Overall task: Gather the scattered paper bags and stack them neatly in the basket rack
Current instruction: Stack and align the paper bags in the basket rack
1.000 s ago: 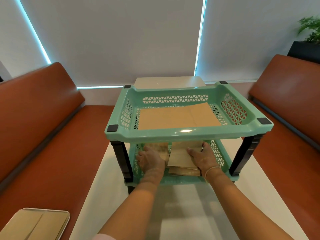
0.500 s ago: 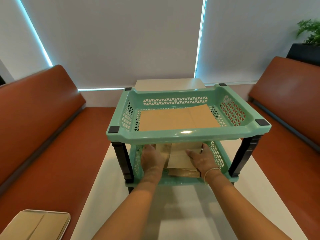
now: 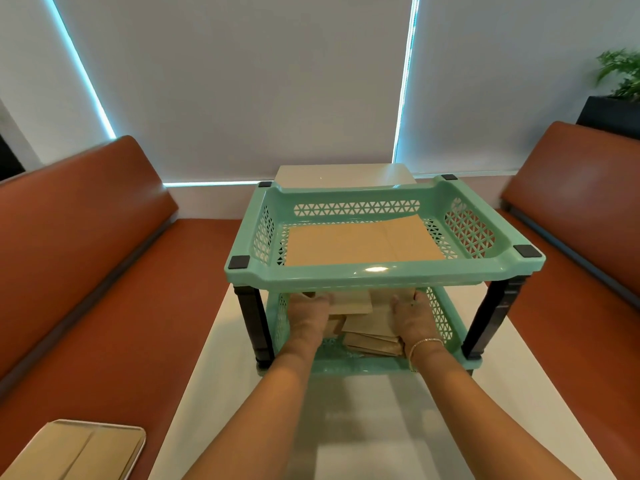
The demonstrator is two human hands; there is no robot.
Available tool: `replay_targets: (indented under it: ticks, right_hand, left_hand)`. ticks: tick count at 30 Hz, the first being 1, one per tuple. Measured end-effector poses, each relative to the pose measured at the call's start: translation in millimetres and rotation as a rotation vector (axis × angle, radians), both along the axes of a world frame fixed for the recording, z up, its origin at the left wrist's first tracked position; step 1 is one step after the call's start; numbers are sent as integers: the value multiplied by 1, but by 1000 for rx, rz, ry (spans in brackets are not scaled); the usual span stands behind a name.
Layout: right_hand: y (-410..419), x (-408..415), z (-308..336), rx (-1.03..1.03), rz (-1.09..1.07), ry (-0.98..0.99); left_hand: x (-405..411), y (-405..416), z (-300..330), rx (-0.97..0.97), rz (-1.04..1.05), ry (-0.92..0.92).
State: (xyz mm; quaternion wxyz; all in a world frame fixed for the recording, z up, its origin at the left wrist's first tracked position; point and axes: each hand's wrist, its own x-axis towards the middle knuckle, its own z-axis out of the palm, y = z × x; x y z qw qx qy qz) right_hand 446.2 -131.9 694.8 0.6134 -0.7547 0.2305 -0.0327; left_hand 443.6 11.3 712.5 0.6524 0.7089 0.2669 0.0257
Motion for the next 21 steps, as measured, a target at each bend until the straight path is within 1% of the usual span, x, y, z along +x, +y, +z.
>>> replay_targets:
  ticks: [5, 9, 13, 16, 18, 21]
  right_hand:
    - [7, -1, 3, 95, -17, -71]
    - [10, -4, 7, 40, 18, -103]
    - [9, -10, 6, 126, 176, -143]
    - [6, -8, 5, 79, 206, -82]
    - [5, -6, 4, 36, 170, -61]
    - [3, -4, 4, 8, 122, -46]
  left_hand:
    - [-2, -14, -12, 36, -247, 27]
    - [-3, -18, -12, 2, -330, 62]
    - [-5, -19, -11, 50, -445, 69]
    - [-1, -13, -12, 73, -455, 54]
    - [8, -6, -16, 229, -367, 74]
    - [18, 4, -26, 529, -269, 248]
